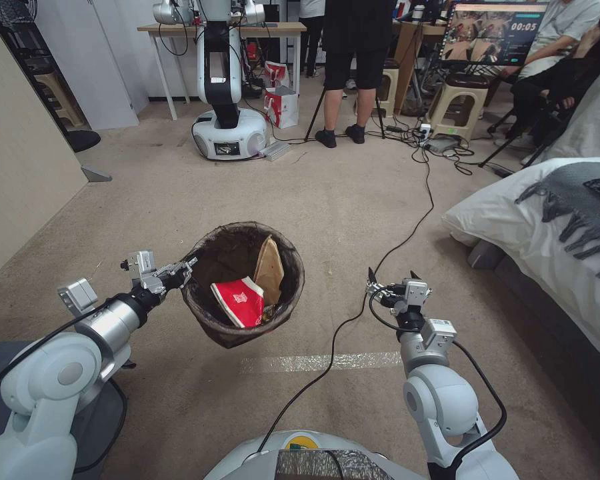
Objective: Pick up the trash bin, then pick up the garbage from the floor and place it into the trash bin.
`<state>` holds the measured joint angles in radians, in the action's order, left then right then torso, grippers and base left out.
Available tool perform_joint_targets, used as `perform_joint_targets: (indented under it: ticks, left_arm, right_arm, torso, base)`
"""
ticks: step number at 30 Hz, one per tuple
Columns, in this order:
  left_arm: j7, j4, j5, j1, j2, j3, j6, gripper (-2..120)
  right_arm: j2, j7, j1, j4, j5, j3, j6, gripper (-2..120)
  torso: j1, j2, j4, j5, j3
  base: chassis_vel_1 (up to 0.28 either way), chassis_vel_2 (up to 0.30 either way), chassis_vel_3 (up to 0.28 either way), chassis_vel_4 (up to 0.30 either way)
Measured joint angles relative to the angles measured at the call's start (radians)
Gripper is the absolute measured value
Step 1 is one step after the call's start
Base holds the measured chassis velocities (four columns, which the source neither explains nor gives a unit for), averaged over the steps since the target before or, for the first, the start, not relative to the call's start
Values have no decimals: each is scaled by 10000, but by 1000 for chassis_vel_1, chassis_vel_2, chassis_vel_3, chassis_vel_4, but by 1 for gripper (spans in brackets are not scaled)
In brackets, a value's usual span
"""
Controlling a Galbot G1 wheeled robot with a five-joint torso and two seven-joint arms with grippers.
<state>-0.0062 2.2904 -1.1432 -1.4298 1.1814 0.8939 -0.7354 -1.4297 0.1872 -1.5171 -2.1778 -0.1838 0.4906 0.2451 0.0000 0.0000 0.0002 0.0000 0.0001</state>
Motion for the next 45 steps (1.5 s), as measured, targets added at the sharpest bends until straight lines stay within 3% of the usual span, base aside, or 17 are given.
perform_joint_targets:
  ticks: [6,8,26,40,45]
  left_arm:
    - [-148,-1024,-1054,412,-22,-157,0,7]
    - [-211,-1801,-1351,690,53,-259,0,7]
    - [87,-4873,-339,1958,427,-598,1,7]
    - [269,-5451,108,2127,547,-651,0,7]
    - [293,-5777,279,2268,590,-685,2,22]
  right_arm:
    - [33,1,86,95,4,-83,0,100]
    - [43,1,158,167,8,-159,3,100]
    - [40,4,248,397,73,-350,21,100]
    - [41,11,255,465,121,-429,21,100]
    - [46,11,232,482,147,-466,18,100]
  torso:
    - [0,0,-1,-2,0]
    - [0,0,0,-2,0]
    - [0,-1,0,-1,0]
    - [0,0,1,1,-1]
    - [0,0,0,3,-1]
  base:
    - [0,0,0,0]
    - [0,0,0,0]
    - [0,0,0,0]
    - [0,0,0,0]
    - [0,0,0,0]
